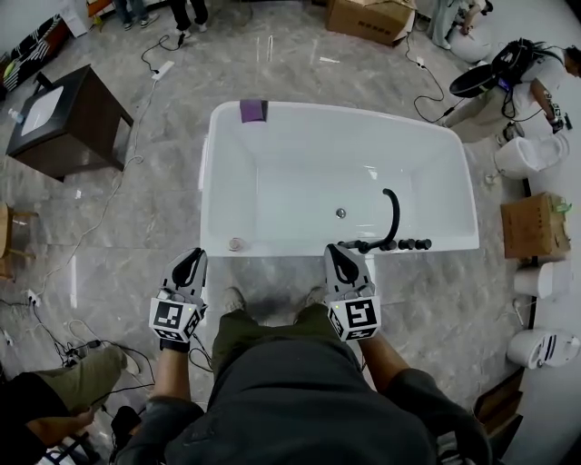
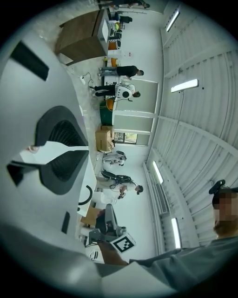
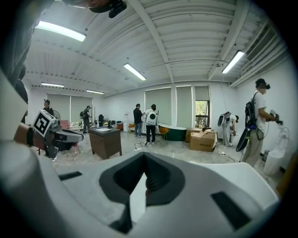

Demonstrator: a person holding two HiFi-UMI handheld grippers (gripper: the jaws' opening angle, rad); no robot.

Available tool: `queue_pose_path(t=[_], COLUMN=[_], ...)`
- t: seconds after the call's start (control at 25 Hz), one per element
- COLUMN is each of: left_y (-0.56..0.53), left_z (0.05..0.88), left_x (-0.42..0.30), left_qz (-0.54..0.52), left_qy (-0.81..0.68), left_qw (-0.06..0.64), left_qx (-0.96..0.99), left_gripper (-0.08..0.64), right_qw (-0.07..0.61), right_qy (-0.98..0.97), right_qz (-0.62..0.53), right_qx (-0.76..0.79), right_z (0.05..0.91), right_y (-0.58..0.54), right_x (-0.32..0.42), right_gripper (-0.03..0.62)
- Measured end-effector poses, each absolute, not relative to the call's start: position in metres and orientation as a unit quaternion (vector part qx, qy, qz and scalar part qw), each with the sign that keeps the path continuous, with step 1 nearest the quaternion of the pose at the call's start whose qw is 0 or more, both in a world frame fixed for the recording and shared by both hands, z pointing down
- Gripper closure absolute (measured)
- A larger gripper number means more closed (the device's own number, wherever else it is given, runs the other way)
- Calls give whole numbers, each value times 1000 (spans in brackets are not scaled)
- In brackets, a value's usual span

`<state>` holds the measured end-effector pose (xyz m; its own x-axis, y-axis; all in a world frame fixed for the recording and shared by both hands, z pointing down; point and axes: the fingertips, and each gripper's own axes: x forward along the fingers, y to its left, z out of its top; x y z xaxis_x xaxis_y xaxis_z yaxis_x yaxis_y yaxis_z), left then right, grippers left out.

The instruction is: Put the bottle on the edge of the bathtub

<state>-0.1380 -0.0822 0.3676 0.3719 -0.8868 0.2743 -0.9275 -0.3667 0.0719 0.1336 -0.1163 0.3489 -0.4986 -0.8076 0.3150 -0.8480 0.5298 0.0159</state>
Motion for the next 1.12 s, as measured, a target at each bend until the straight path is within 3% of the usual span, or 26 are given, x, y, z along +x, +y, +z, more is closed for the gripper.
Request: queue_pose_path(t=[0.16,1.12], left_y=[-82,-83], left_z=[358,346], left_x=[-141,-130], left_qz=[94,90], left_qy=[-564,-558], left_qw=[101,105], left_qx=[814,818], left_gripper=[557,558], right_qw=[138,133], right_qy=[-865,-864], right_qz=[63,45], right_qx=[478,484], right_z=[338,314], right_y=[-116,-119], right_x=[135,135], right_gripper=[591,592])
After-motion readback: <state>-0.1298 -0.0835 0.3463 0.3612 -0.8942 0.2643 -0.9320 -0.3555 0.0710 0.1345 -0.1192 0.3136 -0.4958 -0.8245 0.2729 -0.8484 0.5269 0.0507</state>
